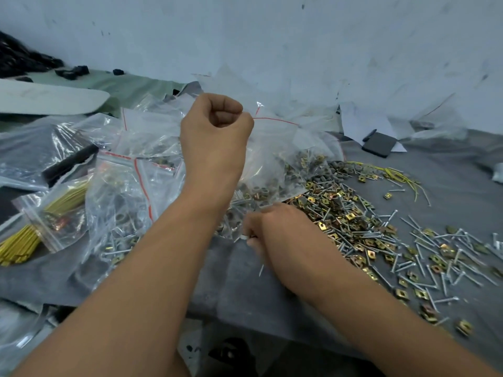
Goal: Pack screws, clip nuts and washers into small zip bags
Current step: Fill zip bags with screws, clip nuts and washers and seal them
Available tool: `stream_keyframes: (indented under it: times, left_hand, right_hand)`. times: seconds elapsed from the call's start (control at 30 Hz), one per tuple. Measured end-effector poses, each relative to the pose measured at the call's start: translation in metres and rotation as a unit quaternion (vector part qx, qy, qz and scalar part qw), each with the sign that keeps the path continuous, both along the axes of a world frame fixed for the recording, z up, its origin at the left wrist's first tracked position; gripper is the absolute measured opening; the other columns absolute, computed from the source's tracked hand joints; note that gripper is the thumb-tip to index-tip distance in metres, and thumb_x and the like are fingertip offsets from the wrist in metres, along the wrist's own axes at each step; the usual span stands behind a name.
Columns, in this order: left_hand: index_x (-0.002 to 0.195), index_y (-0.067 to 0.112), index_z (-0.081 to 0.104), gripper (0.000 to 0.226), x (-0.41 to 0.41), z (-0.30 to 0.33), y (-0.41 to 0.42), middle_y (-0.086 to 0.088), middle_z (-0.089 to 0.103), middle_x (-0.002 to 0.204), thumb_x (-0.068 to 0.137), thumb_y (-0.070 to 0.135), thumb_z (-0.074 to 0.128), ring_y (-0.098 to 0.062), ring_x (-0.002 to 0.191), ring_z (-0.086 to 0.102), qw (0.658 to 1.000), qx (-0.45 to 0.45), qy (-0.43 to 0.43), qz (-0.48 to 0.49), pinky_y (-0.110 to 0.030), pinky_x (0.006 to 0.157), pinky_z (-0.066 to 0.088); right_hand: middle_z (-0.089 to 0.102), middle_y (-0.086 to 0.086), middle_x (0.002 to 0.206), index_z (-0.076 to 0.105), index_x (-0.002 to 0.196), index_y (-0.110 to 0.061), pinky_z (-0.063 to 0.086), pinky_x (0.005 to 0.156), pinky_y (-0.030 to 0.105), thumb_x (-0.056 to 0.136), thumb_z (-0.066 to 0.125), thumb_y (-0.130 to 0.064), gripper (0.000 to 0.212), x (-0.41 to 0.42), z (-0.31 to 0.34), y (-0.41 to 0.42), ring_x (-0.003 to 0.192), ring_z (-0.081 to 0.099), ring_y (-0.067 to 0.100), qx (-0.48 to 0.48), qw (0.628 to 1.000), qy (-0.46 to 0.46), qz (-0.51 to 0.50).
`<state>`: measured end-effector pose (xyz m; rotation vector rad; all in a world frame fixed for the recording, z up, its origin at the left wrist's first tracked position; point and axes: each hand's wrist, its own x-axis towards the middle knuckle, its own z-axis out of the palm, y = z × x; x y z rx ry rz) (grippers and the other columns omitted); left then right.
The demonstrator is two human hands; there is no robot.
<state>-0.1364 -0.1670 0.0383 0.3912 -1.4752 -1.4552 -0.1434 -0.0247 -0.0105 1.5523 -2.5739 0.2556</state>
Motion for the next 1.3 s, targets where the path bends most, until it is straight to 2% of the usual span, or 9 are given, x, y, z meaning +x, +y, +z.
stream_keyframes:
  times: [0.13, 0.23, 0.37, 0.47, 0.63, 0.77, 0.87, 1.07, 1.3]
  left_hand:
    - [0.090, 0.018, 0.068, 0.017, -0.001, -0.001, 0.001, 0.012, 0.061, 0.070, 0.085, 0.003, 0.074, -0.001, 0.062, 0.055, 1.000, 0.004, 0.003, -0.006, -0.016, 0.061, 0.045]
    - [0.092, 0.016, 0.069, 0.016, -0.001, -0.001, 0.000, 0.011, 0.061, 0.070, 0.085, 0.002, 0.075, -0.002, 0.061, 0.055, 1.000, 0.008, -0.002, -0.006, -0.019, 0.060, 0.045]
    - [0.092, 0.015, 0.070, 0.016, 0.000, 0.000, 0.000, 0.009, 0.062, 0.072, 0.085, 0.002, 0.075, -0.003, 0.061, 0.055, 1.000, 0.002, -0.002, -0.012, -0.019, 0.058, 0.045]
    - [0.091, 0.015, 0.068, 0.016, 0.002, 0.001, 0.007, 0.006, 0.063, 0.074, 0.086, 0.001, 0.074, -0.004, 0.063, 0.056, 0.999, -0.028, -0.003, -0.030, -0.019, 0.059, 0.045]
    - [0.094, 0.017, 0.068, 0.020, 0.008, 0.004, 0.012, 0.007, 0.066, 0.083, 0.084, 0.001, 0.071, -0.008, 0.076, 0.061, 0.993, -0.106, 0.001, -0.048, -0.024, 0.070, 0.051]
    - [0.097, 0.018, 0.066, 0.022, 0.008, 0.005, 0.013, 0.008, 0.067, 0.086, 0.086, -0.001, 0.069, -0.006, 0.080, 0.062, 0.990, -0.128, -0.001, -0.065, -0.023, 0.070, 0.049]
    - [0.099, 0.017, 0.066, 0.022, 0.008, 0.003, 0.014, 0.010, 0.068, 0.084, 0.087, 0.000, 0.069, -0.009, 0.083, 0.064, 0.983, -0.157, -0.008, -0.094, -0.026, 0.072, 0.051]
    - [0.098, 0.019, 0.067, 0.022, 0.008, 0.002, 0.017, 0.015, 0.068, 0.080, 0.088, 0.001, 0.072, -0.006, 0.080, 0.064, 0.982, -0.153, -0.002, -0.111, -0.026, 0.074, 0.051]
    - [0.100, 0.017, 0.068, 0.019, 0.005, 0.001, 0.016, 0.001, 0.069, 0.089, 0.089, 0.003, 0.074, -0.005, 0.078, 0.059, 0.987, -0.105, 0.020, -0.124, -0.032, 0.077, 0.052]
  right_hand:
    - [0.066, 0.008, 0.090, 0.052, 0.092, -0.019, 0.033, 0.070, 0.033, 0.091, 0.060, -0.013, 0.009, -0.002, 0.004, 0.001, 0.084, 0.057, 0.027, -0.008, 0.998, 0.023, 0.052]
    - [0.066, 0.004, 0.094, 0.055, 0.093, -0.016, 0.045, 0.078, 0.034, 0.092, 0.062, -0.013, 0.008, -0.006, 0.005, 0.007, 0.088, 0.057, 0.021, -0.052, 0.997, -0.017, 0.060]
    - [0.071, -0.012, 0.081, 0.071, 0.098, -0.020, 0.051, 0.070, 0.012, 0.089, 0.077, -0.016, 0.012, -0.015, 0.036, 0.018, 0.074, 0.065, 0.001, -0.331, 0.939, -0.093, 0.029]
    - [0.074, -0.012, 0.086, 0.071, 0.100, -0.018, 0.057, 0.073, 0.020, 0.092, 0.077, -0.016, 0.010, -0.035, 0.072, 0.020, 0.079, 0.071, 0.006, -0.465, 0.881, -0.086, 0.007]
    - [0.072, -0.011, 0.086, 0.068, 0.102, -0.021, 0.055, 0.071, 0.030, 0.095, 0.072, -0.020, 0.008, -0.054, 0.090, 0.012, 0.078, 0.065, 0.006, -0.326, 0.944, -0.047, -0.018]
    - [0.069, -0.015, 0.087, 0.065, 0.100, -0.030, 0.046, 0.066, 0.024, 0.097, 0.069, -0.030, 0.005, -0.055, 0.086, 0.013, 0.071, 0.058, 0.000, -0.203, 0.977, -0.039, -0.054]
    - [0.070, -0.012, 0.089, 0.067, 0.100, -0.032, 0.046, 0.065, 0.021, 0.097, 0.069, -0.035, 0.005, -0.052, 0.080, 0.019, 0.070, 0.056, -0.002, -0.215, 0.971, -0.040, -0.092]
    - [0.077, -0.011, 0.096, 0.078, 0.106, -0.036, 0.056, 0.082, 0.039, 0.097, 0.066, -0.048, 0.020, -0.037, 0.083, 0.024, 0.092, 0.069, 0.015, -0.208, 0.970, 0.024, -0.127]
    - [0.069, -0.011, 0.084, 0.071, 0.107, -0.034, 0.046, 0.068, 0.036, 0.108, 0.033, -0.059, 0.045, -0.033, 0.084, 0.037, 0.081, 0.063, 0.015, -0.175, 0.977, 0.049, -0.110]
